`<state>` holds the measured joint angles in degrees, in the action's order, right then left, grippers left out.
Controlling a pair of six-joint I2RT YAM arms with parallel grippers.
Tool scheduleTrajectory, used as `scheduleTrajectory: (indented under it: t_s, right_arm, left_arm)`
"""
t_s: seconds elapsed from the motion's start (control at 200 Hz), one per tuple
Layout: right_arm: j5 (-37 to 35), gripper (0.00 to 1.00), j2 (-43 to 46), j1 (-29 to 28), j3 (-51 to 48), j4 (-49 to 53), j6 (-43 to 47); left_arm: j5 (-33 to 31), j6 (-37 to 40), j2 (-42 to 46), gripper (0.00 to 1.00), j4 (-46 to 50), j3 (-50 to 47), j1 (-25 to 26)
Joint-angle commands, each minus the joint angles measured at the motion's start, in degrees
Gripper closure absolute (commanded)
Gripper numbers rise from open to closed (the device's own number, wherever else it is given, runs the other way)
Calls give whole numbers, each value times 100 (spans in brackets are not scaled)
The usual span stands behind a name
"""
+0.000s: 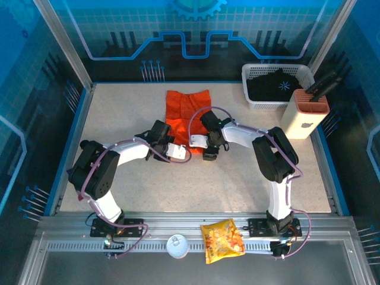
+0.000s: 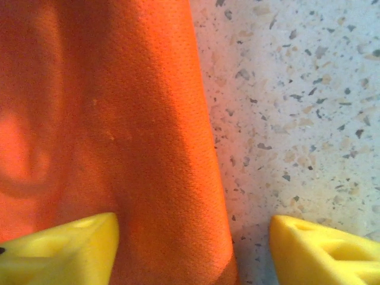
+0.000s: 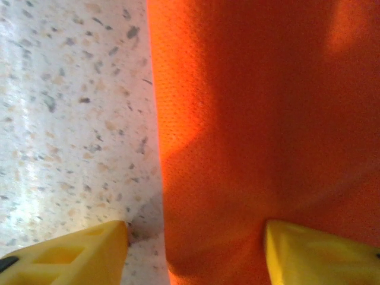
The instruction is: Fold and stack the t-shirts
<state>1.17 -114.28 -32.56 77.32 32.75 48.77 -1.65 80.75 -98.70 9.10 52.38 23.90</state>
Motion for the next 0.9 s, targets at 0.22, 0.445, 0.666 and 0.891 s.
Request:
scheduleTrajectory:
  t_s: [0.22,0.445,0.666,0.891]
  right_arm:
    - [152,76,-229,116,134,111,28]
    - [136,100,257,115,-120,64,-88]
    - [118,100,1017,21,-555,-161,-354]
    - [-122,100,1945,-286,-1140,-241,-620]
  left_arm:
    - [-159,-15,-522,87,-313,221,-8]
    - [-49,-19,117,100,-199,-83,109]
    - [-33,-126,1051,100,322,-260,284]
    - [-115,-398,2105,100,733,-554,588]
